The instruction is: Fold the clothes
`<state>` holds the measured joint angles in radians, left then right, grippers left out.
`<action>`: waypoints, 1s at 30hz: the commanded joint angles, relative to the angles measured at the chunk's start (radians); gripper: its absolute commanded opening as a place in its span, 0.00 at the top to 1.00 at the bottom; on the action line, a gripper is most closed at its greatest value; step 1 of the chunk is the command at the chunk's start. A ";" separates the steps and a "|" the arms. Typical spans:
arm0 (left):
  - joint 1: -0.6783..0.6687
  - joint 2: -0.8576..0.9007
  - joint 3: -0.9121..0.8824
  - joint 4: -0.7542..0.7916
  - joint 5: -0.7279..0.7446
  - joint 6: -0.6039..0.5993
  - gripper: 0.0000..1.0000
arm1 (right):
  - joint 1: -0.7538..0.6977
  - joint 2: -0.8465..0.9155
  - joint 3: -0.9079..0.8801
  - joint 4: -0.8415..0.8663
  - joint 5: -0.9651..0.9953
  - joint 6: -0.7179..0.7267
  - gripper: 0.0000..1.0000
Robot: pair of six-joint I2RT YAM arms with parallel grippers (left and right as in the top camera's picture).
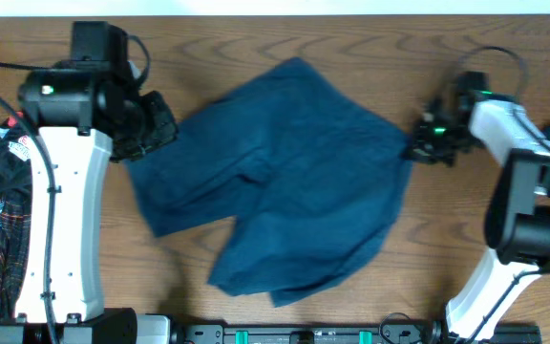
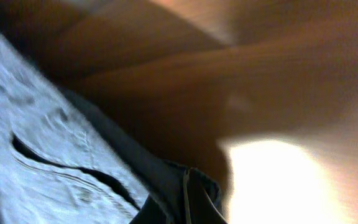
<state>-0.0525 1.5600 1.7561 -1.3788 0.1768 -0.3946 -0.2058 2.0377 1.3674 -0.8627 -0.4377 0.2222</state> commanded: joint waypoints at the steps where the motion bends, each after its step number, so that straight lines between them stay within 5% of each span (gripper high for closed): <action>1: -0.054 0.001 -0.056 0.033 -0.008 0.009 0.66 | -0.101 -0.057 0.005 -0.029 0.015 0.028 0.99; 6: -0.154 0.018 -0.167 0.087 -0.001 0.009 0.64 | -0.141 -0.057 0.005 -0.053 -0.001 0.028 0.99; 7: -0.180 0.023 -0.203 0.095 0.000 0.008 0.54 | -0.137 -0.058 0.005 -0.048 -0.009 0.027 0.98; 8: -0.203 0.029 -0.236 0.106 -0.001 0.009 0.47 | -0.133 -0.057 0.005 -0.046 -0.016 0.026 0.77; 9: -0.226 0.035 -0.272 0.121 -0.001 0.008 0.43 | -0.128 -0.057 0.005 -0.043 -0.023 0.024 0.19; 10: -0.245 0.040 -0.304 0.138 -0.001 0.001 0.43 | -0.124 -0.058 0.005 -0.040 -0.024 0.017 0.04; 11: -0.263 0.047 -0.340 0.163 -0.001 -0.009 0.43 | -0.119 -0.058 0.006 -0.037 -0.029 0.006 0.01; 13: -0.298 0.062 -0.416 0.224 0.000 -0.035 0.46 | -0.110 -0.063 0.006 -0.038 -0.049 -0.003 0.08; 15: -0.317 0.082 -0.481 0.288 0.006 -0.068 0.61 | -0.104 -0.077 0.006 -0.038 -0.053 -0.003 0.40; 16: -0.320 0.091 -0.507 0.318 0.027 -0.071 0.62 | -0.101 -0.087 0.006 -0.038 -0.056 -0.003 0.44; 19: -0.322 0.135 -0.583 0.414 0.109 -0.074 0.92 | -0.100 -0.136 0.006 -0.039 -0.068 -0.002 0.30; 21: -0.322 0.171 -0.610 0.448 0.111 -0.092 0.94 | -0.100 -0.183 0.006 -0.043 -0.067 -0.002 0.35; 24: -0.322 0.231 -0.637 0.500 0.111 -0.097 0.94 | -0.100 -0.272 0.006 -0.052 -0.064 -0.002 0.10; 26: -0.322 0.272 -0.639 0.529 0.111 -0.101 0.94 | -0.100 -0.331 0.006 -0.062 -0.063 -0.003 0.09; 28: -0.322 0.314 -0.639 0.570 0.111 -0.106 0.94 | -0.100 -0.388 0.006 -0.074 -0.060 -0.002 0.37; 30: -0.315 0.352 -0.639 0.618 0.110 -0.116 0.94 | -0.100 -0.437 0.006 -0.091 -0.060 -0.002 0.50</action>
<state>-0.3748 1.8709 1.1206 -0.7883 0.2810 -0.4850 -0.3149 1.6588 1.3666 -0.9421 -0.4828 0.2249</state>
